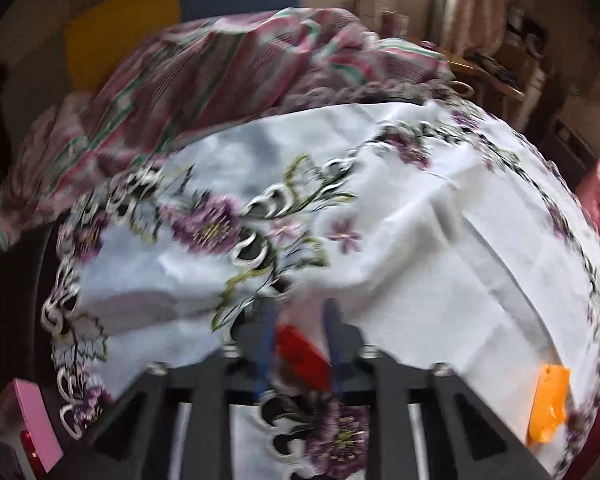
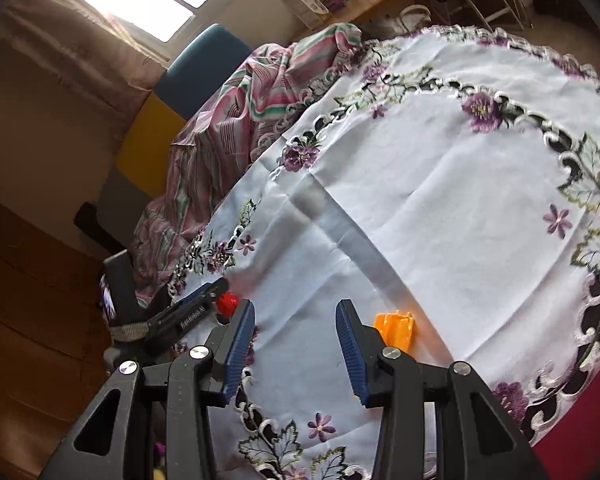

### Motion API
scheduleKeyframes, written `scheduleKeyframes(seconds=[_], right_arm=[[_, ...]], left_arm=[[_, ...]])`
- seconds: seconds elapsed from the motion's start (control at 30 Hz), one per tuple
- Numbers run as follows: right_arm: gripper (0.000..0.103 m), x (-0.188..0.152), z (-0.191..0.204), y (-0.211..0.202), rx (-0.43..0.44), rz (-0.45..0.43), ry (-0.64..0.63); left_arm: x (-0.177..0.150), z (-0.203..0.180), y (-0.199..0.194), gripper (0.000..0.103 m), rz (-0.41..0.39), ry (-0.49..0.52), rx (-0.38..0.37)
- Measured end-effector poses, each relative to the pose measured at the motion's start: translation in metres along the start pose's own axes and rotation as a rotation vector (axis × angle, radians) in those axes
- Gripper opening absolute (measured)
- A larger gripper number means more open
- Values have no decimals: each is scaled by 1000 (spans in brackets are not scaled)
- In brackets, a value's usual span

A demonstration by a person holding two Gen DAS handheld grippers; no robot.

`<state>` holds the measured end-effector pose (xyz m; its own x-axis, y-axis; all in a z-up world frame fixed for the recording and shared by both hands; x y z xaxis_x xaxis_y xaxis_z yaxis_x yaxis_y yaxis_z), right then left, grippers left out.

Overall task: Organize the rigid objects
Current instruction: 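Grasp the red block with left tool while right tool approaches the orange piece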

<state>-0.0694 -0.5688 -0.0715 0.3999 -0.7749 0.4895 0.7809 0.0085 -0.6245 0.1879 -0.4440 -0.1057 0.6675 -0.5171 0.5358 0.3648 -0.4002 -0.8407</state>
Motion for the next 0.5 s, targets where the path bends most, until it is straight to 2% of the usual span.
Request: scheduleKeyframes(seconds=[0.1, 0.2, 0.3, 0.37, 0.43, 0.5], right_arm=[[43, -1, 2, 1, -9, 9, -12], [43, -1, 0, 5, -11, 24, -1], [43, -1, 0, 5, -7, 26, 0], [43, -2, -1, 4, -10, 25, 9], [43, -2, -2, 5, 0, 27, 20], [43, -2, -3, 5, 5, 26, 28]], left_arm=[[-1, 13, -15, 18, -11, -45, -54], [-14, 15, -26, 20, -23, -18, -54], [-30, 11, -27, 25, 9, 0, -101], [-39, 0, -27, 44, 9, 33, -130], [-40, -8, -25, 59, -10, 49, -127], [-37, -13, -17, 60, -12, 48, -109]])
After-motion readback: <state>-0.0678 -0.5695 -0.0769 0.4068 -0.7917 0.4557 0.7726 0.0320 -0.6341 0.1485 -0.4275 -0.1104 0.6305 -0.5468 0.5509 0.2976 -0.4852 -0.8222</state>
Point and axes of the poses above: each gripper's, at about its wrist camera, not at the fingertips, and y roughly the way its jaws point, z to its left, x to its top, the point moved 3 cm from there along y, roughly the way its jaws point, and after that the axes turned 6 degrees about -y, right-handed, at the moved point
